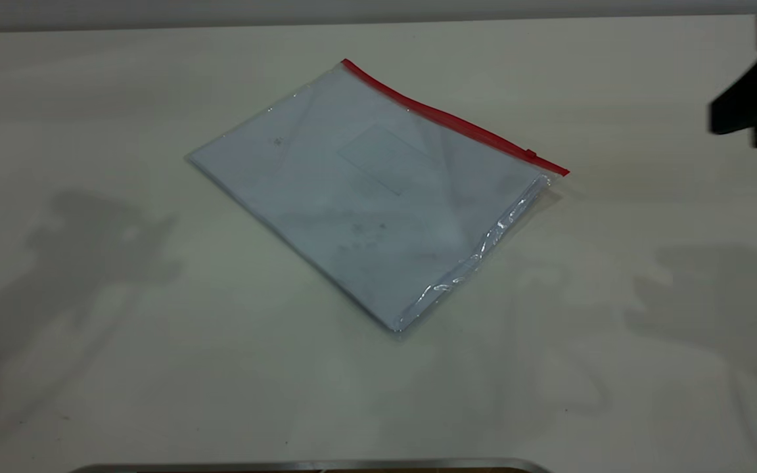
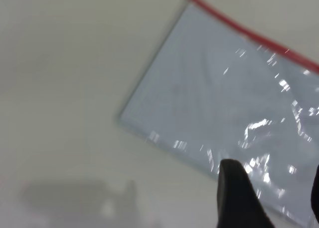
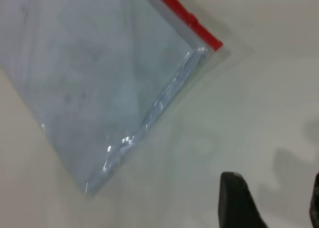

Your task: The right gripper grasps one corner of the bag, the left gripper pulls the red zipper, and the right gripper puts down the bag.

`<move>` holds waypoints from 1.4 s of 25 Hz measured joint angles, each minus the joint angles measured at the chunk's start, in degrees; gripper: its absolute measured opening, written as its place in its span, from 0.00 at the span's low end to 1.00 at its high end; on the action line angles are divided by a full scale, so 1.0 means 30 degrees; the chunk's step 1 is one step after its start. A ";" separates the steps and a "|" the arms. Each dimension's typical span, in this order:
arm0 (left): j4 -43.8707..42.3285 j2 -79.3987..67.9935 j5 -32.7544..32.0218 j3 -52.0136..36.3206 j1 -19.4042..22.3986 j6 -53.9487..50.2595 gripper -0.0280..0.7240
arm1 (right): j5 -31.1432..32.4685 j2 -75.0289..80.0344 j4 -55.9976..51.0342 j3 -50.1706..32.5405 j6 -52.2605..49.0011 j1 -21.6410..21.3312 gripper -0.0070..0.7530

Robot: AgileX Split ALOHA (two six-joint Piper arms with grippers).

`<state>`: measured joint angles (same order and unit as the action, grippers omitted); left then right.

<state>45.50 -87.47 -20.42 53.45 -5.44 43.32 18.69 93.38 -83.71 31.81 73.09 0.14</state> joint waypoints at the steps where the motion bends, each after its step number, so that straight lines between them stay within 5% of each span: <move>1: 0.0506 -0.0696 0.0103 0.0447 -0.0369 0.0772 0.60 | 0.0000 0.1054 -0.1427 0.0394 0.1519 0.0000 0.53; 8: 0.1548 -0.4222 0.0905 0.2952 -0.2198 0.2434 0.60 | 0.0731 0.7182 -0.6058 0.3773 0.7999 0.0000 0.54; 18: 0.1605 -0.5194 0.1018 0.3448 -0.2541 0.2471 0.60 | 0.3026 1.2995 -0.6255 0.7839 0.8014 0.0000 0.57; 25: 0.1605 -0.5194 0.1018 0.3448 -0.2575 0.2487 0.60 | 0.7074 1.5853 -0.5547 1.0315 0.7713 -0.0046 0.57; 35: 0.1605 -0.5194 0.1058 0.3463 -0.2575 0.2510 0.60 | 0.8953 1.7579 -0.6239 1.2177 0.7495 -0.0038 0.57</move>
<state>50.32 -103.06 -17.25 63.84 -13.16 50.85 45.55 146.12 -102.43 68.34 95.57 0.02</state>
